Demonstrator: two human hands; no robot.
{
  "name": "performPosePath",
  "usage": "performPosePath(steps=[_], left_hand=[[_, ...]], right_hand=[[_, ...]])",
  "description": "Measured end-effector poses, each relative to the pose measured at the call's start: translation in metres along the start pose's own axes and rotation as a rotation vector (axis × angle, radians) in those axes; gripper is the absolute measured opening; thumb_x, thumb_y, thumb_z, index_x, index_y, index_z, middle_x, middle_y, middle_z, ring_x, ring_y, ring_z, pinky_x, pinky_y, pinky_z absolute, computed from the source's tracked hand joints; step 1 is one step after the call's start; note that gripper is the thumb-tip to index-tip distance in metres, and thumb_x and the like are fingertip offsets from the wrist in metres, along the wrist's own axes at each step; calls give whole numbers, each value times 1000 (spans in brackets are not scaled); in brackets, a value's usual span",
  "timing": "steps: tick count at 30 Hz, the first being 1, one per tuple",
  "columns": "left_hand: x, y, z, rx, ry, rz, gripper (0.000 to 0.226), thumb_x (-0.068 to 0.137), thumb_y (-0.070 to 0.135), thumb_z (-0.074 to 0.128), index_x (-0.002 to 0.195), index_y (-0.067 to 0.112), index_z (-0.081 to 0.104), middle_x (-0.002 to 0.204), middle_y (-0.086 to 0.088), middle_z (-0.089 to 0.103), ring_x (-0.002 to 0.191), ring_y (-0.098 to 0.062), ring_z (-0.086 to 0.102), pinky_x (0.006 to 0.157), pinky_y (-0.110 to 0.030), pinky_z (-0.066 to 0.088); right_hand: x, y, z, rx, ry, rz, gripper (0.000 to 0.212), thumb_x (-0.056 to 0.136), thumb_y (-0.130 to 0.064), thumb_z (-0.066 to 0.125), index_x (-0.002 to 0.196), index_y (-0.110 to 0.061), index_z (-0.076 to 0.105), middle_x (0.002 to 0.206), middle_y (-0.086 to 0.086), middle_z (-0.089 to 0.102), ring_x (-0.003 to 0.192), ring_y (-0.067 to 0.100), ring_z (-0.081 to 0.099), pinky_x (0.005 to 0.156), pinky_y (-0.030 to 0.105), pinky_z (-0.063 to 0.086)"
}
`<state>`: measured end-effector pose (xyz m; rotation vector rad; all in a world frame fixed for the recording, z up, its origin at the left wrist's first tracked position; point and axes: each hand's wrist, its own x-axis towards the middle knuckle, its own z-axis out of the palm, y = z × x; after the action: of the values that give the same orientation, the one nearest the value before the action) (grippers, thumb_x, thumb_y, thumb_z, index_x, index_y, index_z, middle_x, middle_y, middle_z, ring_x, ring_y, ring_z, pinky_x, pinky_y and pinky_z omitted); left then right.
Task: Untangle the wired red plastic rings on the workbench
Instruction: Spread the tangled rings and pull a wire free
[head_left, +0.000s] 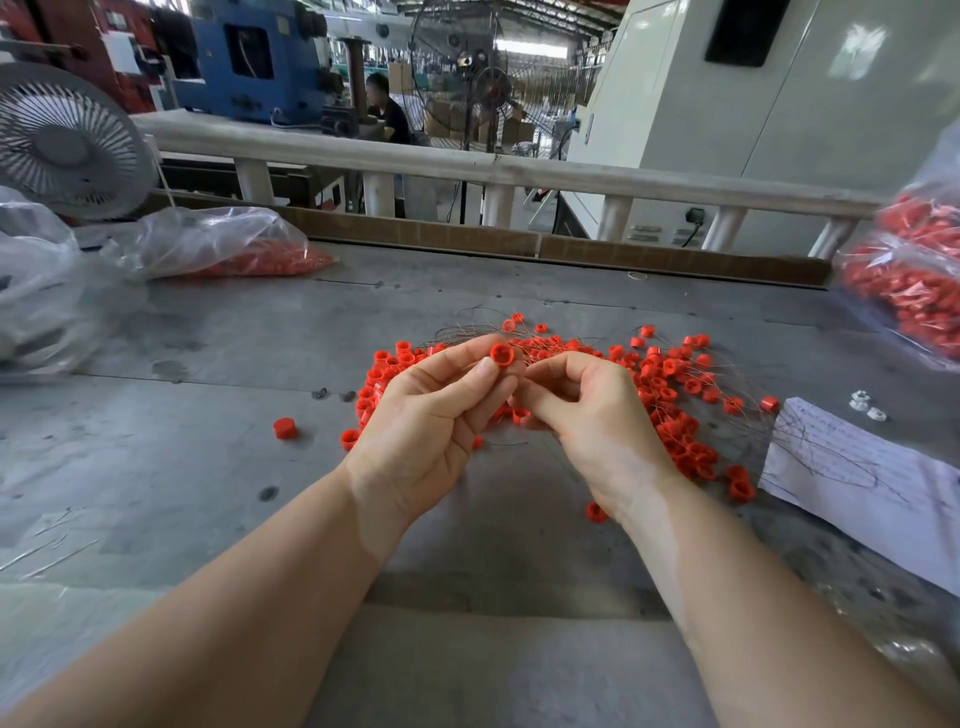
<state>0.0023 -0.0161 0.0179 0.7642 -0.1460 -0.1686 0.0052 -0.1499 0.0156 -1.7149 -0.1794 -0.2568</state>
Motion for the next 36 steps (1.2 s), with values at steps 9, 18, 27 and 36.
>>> performPosePath(steps=[9, 18, 27, 36], left_hand=[[3, -1, -2, 13, 78, 62, 18, 65, 3, 62, 75, 8, 76, 80, -9, 73, 78, -13, 71, 64, -16, 55], [1, -5, -1, 119, 84, 90, 17, 79, -3, 57, 92, 3, 67, 81, -6, 74, 77, -11, 71, 67, -16, 55], [1, -7, -2, 148, 54, 119, 17, 74, 0, 59, 83, 7, 71, 82, -7, 74, 78, -12, 71, 66, -16, 54], [1, -7, 0, 160, 51, 107, 18, 72, 2, 60, 86, 6, 71, 83, -8, 74, 79, -13, 71, 67, -16, 54]], right_hand=[[0, -7, -4, -49, 87, -203, 17, 80, -9, 71, 70, -22, 67, 59, -11, 65, 56, 1, 58, 59, 14, 49], [-1, -8, -5, 48, 46, -189, 22, 77, -4, 73, 75, -26, 72, 76, -4, 73, 70, 10, 67, 69, 22, 54], [-5, -14, -4, -184, 105, -332, 19, 76, -4, 74, 77, -23, 70, 74, -11, 70, 70, 4, 65, 69, 15, 51], [-7, -16, -3, -240, 132, -352, 14, 80, -6, 71, 77, -19, 66, 72, -14, 65, 70, -1, 60, 67, 8, 44]])
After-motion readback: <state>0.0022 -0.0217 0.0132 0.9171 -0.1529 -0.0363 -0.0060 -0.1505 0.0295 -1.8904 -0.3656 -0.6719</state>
